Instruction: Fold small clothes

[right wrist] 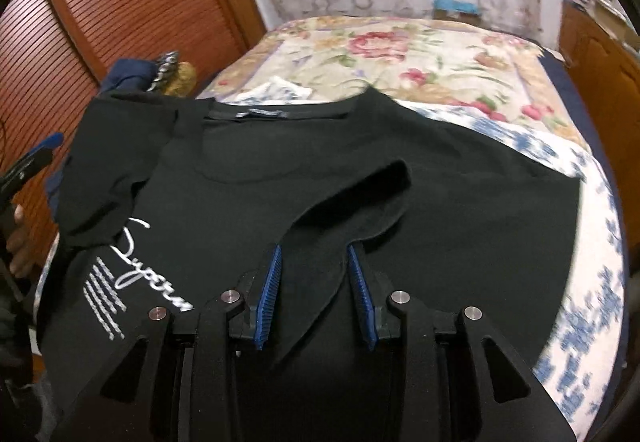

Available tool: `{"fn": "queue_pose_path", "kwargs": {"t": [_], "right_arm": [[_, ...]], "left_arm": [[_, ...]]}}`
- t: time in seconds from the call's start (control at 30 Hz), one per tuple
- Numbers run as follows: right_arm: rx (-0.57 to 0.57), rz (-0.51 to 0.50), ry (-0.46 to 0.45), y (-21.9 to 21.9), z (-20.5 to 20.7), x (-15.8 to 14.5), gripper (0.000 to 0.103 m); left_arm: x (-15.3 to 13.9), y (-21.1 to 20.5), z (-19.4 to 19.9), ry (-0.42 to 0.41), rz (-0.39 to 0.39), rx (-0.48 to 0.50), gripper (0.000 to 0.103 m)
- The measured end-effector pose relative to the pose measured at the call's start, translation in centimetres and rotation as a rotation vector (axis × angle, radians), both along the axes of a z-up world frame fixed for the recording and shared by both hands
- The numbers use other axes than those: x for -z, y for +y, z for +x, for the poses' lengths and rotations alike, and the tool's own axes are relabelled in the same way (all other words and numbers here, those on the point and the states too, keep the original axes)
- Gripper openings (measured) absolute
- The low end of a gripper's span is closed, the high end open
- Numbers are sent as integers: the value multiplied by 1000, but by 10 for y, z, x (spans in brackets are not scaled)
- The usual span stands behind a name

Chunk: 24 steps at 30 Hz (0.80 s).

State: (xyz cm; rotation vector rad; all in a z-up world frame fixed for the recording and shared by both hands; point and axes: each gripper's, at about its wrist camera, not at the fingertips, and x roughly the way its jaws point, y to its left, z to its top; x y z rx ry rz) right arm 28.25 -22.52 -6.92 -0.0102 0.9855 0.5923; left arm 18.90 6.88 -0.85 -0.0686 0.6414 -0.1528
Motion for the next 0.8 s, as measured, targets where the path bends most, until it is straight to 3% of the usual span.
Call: {"fn": "queue_pose_path", "kwargs": {"t": [0.23, 0.4, 0.67, 0.8], "right_arm": [[-40, 27, -64, 8, -8, -23, 34], [36, -53, -130, -14, -1, -33, 34], [192, -156, -157, -73, 9, -25, 34], [247, -185, -145, -95, 12, -16, 34]], "left_arm": [[-3, 33, 15, 13, 26, -47, 87], [0, 47, 28, 34, 64, -57, 87], [10, 62, 51, 107, 42, -38, 76], [13, 69, 59, 137, 17, -46, 66]]}}
